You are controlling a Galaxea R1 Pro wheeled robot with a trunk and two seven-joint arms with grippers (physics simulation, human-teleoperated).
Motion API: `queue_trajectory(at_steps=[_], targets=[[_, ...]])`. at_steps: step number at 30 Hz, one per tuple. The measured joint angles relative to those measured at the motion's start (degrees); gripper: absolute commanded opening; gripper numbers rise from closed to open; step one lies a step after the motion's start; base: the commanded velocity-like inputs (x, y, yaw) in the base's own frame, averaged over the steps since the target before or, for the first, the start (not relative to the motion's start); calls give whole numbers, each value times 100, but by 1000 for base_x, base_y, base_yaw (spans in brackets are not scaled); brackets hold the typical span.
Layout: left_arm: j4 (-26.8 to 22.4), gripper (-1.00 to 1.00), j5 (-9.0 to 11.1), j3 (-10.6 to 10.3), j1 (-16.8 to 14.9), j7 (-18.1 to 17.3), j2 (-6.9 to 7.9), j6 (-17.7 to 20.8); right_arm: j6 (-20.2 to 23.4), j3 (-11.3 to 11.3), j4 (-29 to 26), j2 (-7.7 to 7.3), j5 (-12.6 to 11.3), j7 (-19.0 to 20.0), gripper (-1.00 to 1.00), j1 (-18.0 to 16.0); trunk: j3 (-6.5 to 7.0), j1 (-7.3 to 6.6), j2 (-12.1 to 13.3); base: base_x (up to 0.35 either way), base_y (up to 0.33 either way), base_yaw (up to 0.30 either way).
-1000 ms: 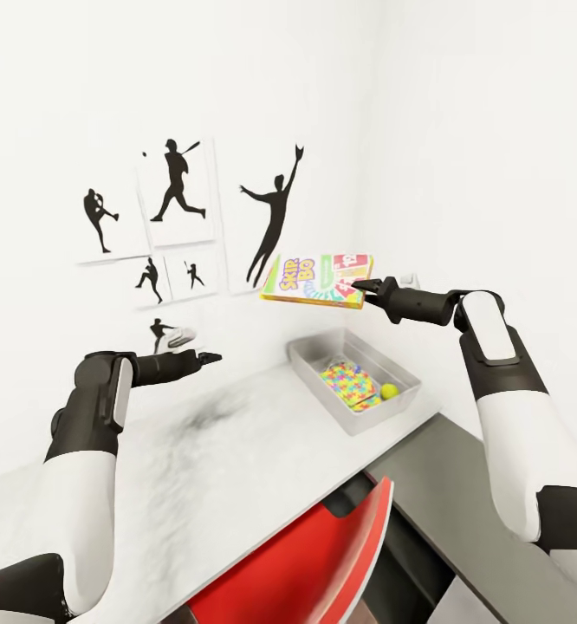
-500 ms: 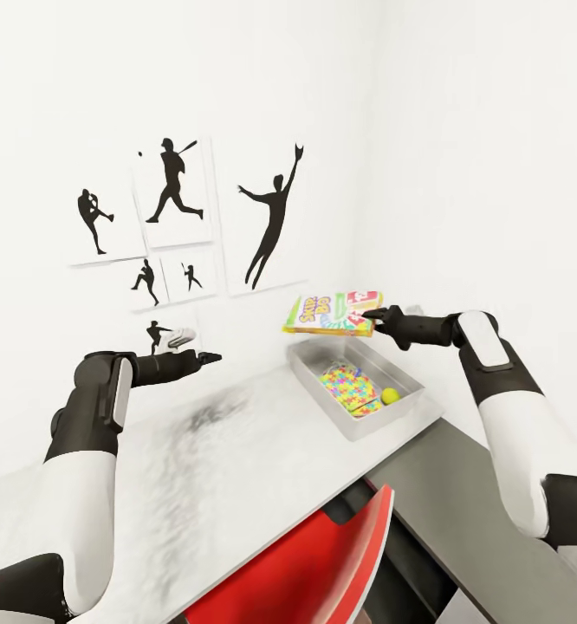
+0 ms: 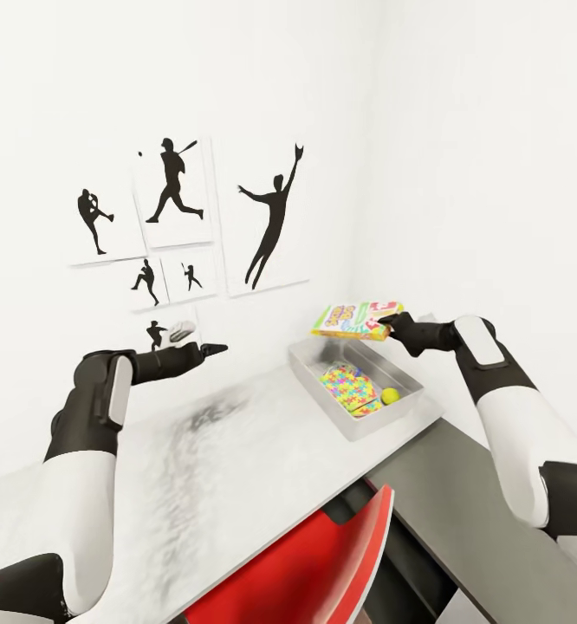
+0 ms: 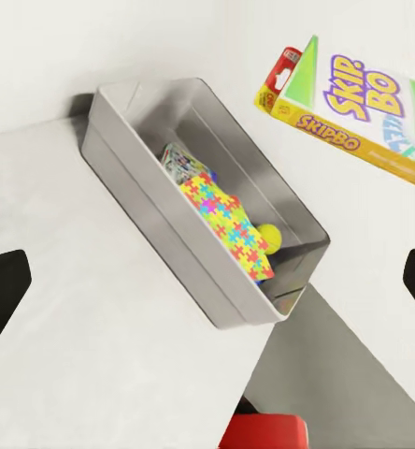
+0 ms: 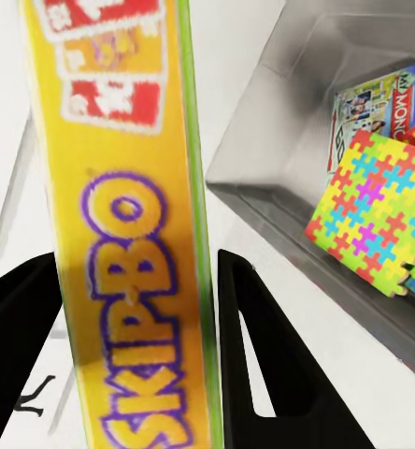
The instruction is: Put all the toys in the child's room - the three board games (two on the bed and one on the table), the two jigsaw puzzles on the table, and the tennis ball on the table - inside the toy box on the table in the child's room.
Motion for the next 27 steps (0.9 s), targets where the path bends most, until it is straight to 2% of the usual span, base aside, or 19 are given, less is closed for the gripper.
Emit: queue_trajectory(at_steps=[12,16,20,23,27], targets=[[-1,100,81,35,0,-7,0,-1,-36,-2,14,-8,-6,-90,-100,-33,0,0,0,0,0,0],[-3,100,84,32,0,-7,-2,-1,-87,0,29,53,14,-263,-100,-36,0,0,0,0,0,0],[4,100,83,30,0,-7,-3,-1,-570,2,35,96,31,-596,-100,-37,0,0,0,0,0,0],[5,100,82,30,0,-7,-4,0,-875,26,150,212,5,-802,-100,-34,-1,0,1,0,0,0],[6,100,79,30,0,-7,-4,0,-996,19,606,403,-3,-1017,-100,-52,-1,0,1,0,0,0]])
